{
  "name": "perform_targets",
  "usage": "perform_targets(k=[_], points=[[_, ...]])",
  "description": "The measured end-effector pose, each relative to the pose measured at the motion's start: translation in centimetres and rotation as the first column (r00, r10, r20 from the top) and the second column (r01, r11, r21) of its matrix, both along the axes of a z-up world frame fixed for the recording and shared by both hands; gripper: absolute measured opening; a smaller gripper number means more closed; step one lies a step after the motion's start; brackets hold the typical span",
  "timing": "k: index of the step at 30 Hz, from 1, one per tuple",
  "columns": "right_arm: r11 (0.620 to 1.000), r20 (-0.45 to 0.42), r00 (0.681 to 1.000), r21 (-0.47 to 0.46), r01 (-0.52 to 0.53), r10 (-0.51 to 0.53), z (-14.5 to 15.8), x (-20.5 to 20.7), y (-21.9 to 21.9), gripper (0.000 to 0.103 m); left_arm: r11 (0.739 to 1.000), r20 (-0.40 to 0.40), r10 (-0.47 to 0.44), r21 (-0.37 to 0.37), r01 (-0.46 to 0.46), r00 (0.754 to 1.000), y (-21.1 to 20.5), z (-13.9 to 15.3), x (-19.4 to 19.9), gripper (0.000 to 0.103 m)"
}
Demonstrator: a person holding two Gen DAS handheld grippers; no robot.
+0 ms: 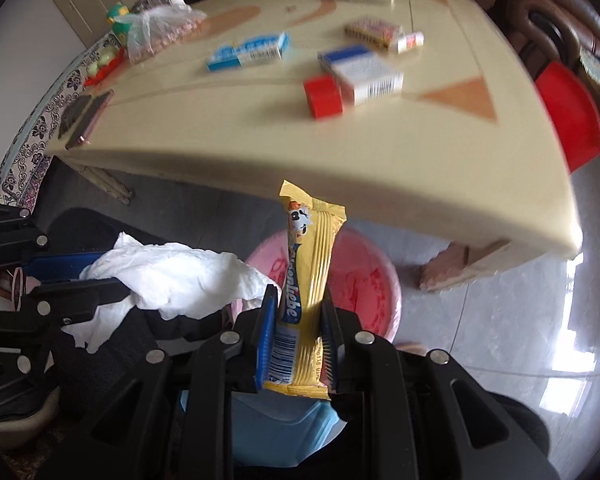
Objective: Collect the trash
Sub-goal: 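Open the left tool dropping the tissue while the right tool drops the snack bar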
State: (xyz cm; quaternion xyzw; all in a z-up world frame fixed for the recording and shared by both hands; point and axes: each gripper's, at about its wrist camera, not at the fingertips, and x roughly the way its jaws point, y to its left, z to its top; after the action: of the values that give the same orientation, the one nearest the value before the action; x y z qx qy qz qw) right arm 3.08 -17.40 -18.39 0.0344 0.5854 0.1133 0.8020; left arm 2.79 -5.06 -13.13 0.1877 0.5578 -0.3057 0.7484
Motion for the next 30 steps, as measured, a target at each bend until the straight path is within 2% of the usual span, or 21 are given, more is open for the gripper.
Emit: perform_targets(k=[8,12,18,23,27,28,29,30], points=[[0.999,-0.128,0.991,0.013,0.03,-0.028,-7.5,0.7,-0.2,0.021,0.999,-0.102,0.004,0.036,0.0,0.995,-1.1,-6.2,1.6,0.015],[0.999,-0.18,0.983,-0.002,0.038,-0.038,-10.4,1.2,-0.5,0.021,0.998,-0.155,0.001,0.067,0.009,0.988,-1.6,-9.4,2.7,0.015],[0.999,-0.222,0.974,-0.025,0.028,-0.032,-12.9,1.9,-0.6,0.021,0.995,-0.233,0.008,0.1,0.016,0.972,-2.2,-13.9,4.1,0.015],[0.999,-0.236,0.971,-0.028,0.016,-0.023,-14.1,2.5,-0.5,0.021,0.991,-0.278,0.003,0.127,0.033,0.961,-2.5,-16.4,4.4,0.015],[0.999,-0.237,0.972,-0.033,0.001,-0.009,-14.2,2.7,-0.4,0.023,0.991,-0.286,-0.002,0.131,0.041,0.958,-2.6,-17.3,4.7,0.039],[0.999,-0.234,0.972,-0.039,-0.005,-0.005,-14.2,2.7,-0.4,0.024,0.991,-0.291,0.001,0.129,0.038,0.957,-2.5,-17.3,4.8,0.041],[0.999,-0.235,0.972,-0.045,-0.008,-0.003,-14.2,2.8,-0.3,0.028,0.991,-0.298,0.009,0.129,0.031,0.954,-2.4,-17.5,5.0,0.046],[0.999,-0.234,0.972,-0.048,-0.009,-0.003,-14.3,2.9,-0.3,0.039,0.992,-0.303,0.013,0.126,0.027,0.953,-2.3,-17.4,5.1,0.05]])
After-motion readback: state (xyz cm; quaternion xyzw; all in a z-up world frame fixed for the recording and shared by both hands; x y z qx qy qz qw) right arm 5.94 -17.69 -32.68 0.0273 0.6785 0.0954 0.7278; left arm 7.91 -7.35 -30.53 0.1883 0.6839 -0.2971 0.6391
